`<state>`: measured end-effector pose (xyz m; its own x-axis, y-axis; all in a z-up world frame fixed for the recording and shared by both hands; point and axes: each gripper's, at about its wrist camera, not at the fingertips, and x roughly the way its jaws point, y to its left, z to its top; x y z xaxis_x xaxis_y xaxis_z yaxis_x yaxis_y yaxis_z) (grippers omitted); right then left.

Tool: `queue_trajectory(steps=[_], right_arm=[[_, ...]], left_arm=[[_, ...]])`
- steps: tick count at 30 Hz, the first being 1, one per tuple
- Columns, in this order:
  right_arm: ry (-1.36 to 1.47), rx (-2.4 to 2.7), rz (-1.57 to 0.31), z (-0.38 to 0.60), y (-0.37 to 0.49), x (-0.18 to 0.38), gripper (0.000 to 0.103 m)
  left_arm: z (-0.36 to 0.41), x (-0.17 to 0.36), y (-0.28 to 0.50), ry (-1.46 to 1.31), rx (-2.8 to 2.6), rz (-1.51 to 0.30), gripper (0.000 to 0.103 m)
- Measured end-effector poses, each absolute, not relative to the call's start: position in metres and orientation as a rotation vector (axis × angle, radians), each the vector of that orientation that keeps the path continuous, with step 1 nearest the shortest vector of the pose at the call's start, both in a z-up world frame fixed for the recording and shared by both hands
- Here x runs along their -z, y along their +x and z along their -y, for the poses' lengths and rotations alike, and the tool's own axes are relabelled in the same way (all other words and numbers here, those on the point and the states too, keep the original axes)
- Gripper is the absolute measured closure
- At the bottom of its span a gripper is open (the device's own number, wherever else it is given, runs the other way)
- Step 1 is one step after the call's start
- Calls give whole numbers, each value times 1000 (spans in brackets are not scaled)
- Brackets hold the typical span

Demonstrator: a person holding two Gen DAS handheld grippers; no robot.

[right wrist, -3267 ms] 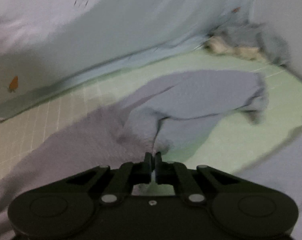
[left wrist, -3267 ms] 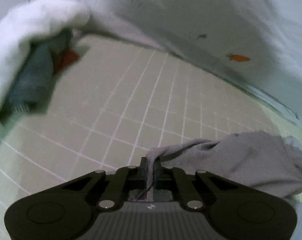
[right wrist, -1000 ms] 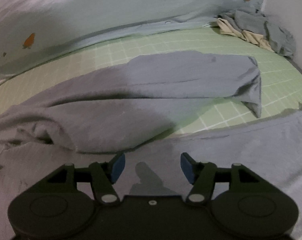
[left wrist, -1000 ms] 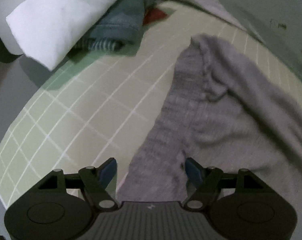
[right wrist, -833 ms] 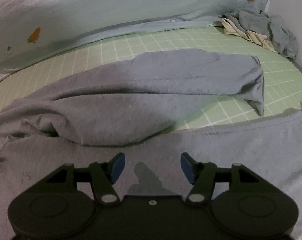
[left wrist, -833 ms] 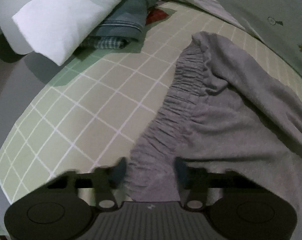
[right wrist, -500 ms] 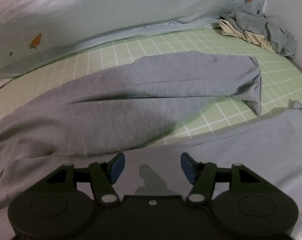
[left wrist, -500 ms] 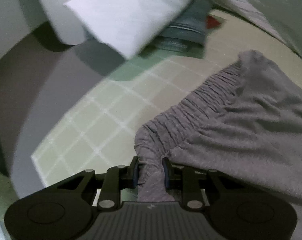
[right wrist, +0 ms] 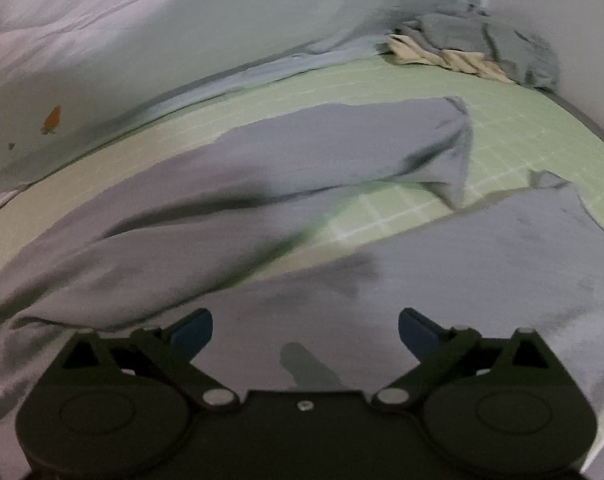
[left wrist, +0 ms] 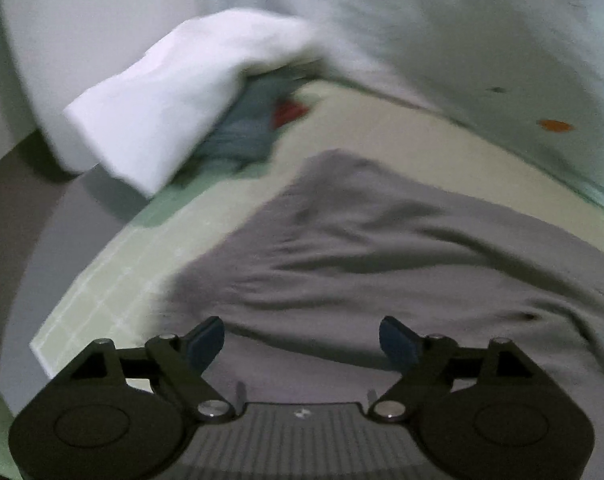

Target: Fold clothes

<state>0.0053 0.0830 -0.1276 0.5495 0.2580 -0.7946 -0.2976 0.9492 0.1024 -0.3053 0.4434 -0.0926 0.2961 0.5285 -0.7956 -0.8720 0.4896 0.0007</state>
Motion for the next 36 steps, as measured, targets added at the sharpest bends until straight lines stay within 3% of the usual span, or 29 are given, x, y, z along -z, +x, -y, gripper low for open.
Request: queue_trajectory(steps=[5,15,22,24,26,29,33,34,35,36], right_arm=[[-15,-311,-936,-36,22,137,1],[-27,-408,-873,41,87,133,0],[-268,-527,-810,37,136,139,1],[-335,-558,-796,33,151,142,10],[-375,-618,-793,27,165,146,30],[-429,-729,-801,14,177,155,51],[-491,-847,-831,2,181,168,72],[-492,-856,-825,2,181,169,81],[-497,-863,-819,3,182,169,96],[-512,-860,-807,4,181,168,100]], left_arm=[[-371,74,-267,-445,-880,-777,6],[-235,59,-181,-371,-731,-797,3],[-180,56,-129,-346,-708,-795,3],[-170,55,-115,-353,-705,-792,3],[-163,55,-98,-349,-706,-794,3],[-155,55,-75,-344,-716,-788,3],[-158,56,-50,-368,-746,-792,3],[-159,54,-46,-363,-756,-798,3],[-159,53,-41,-358,-767,-804,3],[-158,51,-39,-349,-771,-807,3]])
